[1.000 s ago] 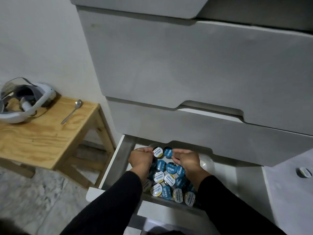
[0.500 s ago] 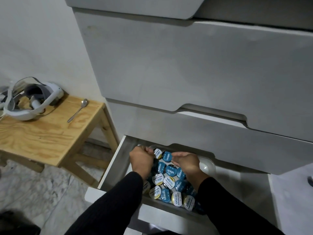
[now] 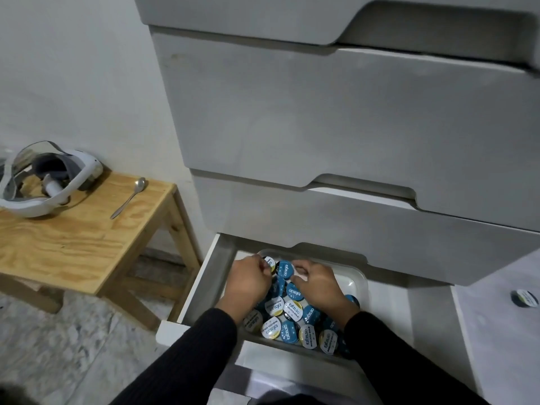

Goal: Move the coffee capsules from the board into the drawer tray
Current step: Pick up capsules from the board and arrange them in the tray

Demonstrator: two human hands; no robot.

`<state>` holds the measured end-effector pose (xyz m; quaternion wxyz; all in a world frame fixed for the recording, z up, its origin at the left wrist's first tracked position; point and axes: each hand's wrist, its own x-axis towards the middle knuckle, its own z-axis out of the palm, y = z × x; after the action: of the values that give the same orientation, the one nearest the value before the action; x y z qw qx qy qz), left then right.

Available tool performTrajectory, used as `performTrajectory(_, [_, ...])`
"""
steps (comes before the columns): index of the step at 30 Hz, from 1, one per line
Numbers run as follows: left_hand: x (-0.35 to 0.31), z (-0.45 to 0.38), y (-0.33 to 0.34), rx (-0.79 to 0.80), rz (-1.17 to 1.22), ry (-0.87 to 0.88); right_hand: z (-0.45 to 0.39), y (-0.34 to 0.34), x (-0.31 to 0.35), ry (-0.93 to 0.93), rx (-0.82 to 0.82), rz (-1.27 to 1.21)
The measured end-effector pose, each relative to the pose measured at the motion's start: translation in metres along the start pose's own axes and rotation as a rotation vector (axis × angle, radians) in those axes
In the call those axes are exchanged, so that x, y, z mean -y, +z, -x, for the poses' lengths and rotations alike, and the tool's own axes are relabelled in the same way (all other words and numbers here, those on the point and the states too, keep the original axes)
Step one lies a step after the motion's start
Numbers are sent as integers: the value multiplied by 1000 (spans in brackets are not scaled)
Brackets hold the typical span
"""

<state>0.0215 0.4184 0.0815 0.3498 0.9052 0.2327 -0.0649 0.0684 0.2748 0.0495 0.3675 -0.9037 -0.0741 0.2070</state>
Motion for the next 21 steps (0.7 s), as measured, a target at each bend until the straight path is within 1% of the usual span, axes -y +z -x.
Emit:
performTrajectory(3, [-1,13,3,94,-251,131,13,-2,10,-60,10,202])
performTrajectory(5, [-1,22,7,94,-348,212,24,-2,18,-123,1,305])
performTrajectory(8, [2,32,15,41,-400,288,43,0,26,-165,-58,407])
performTrajectory(11, [4,40,19,-13,-409,324,64,-2,28,-166,-120,520])
performTrajectory(14, [3,47,18,-81,-369,321,83,-11,26,-185,-183,580])
performTrajectory(16, [-3,53,17,-148,-326,330,92,-18,19,-192,-242,579])
performTrajectory(18, [-14,64,17,-225,-284,378,100,-27,11,-196,-308,556])
performTrajectory(21, [-38,86,27,-284,-283,446,113,-45,-3,-215,-392,517])
